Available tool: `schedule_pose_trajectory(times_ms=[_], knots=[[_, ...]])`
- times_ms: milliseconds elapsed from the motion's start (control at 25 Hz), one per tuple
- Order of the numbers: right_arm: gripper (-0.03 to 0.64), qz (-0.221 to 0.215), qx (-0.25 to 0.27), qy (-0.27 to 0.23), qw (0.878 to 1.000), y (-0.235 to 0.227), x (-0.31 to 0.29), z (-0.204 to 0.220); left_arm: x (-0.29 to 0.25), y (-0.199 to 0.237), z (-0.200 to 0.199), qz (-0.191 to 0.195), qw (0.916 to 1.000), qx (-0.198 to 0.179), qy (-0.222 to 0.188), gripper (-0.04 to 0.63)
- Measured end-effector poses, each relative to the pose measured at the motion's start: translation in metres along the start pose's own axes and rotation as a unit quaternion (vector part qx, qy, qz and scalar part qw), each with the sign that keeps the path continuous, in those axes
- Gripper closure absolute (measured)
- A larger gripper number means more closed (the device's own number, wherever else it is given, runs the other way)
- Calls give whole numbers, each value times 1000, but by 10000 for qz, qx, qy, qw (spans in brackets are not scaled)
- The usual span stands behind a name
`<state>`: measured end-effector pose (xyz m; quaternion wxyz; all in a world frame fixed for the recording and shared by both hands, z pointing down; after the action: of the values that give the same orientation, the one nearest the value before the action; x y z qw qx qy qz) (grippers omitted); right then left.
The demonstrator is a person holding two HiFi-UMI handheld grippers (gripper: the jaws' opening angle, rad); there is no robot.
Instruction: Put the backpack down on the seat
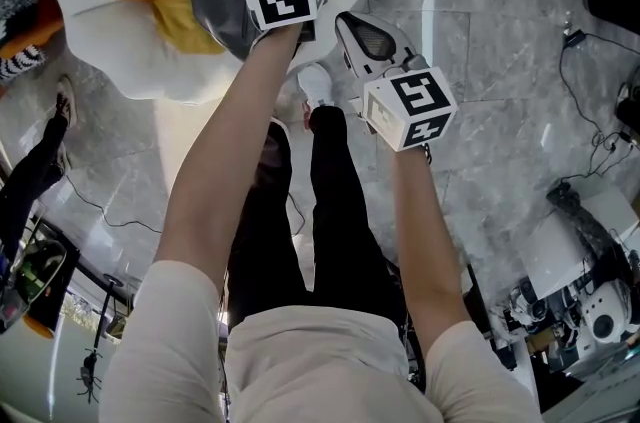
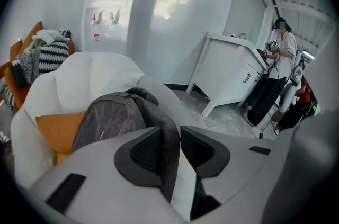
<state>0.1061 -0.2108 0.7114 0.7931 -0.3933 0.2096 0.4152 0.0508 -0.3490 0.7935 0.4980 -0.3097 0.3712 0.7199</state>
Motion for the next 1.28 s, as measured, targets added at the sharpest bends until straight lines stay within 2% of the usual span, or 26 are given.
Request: schedule_pose_trajectory(times_ms=[560,1120,1280], knots=[[592,133,-145,76,9998,-26,-4,16,-51,-17,-7,204,9995,-151,195,479],[592,234,-202,110,9995,-28,-7,28,-71,-23,-6,621,9977,-84,246,479],[592,272,-227,84,9993,-30,-4,30,-75,-24,-7,601,9978,-131,248,479]])
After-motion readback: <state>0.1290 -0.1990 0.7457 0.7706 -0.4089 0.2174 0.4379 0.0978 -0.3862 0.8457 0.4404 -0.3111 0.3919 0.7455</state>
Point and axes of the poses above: the fingertips, and each gripper's own axes: x backward along the fingers, y to its left, z out of its underside, the point moved 1 cm from there along x, backward along the fingers, and after that the axes turned 8 degrees about y, right-handed, at the moved point
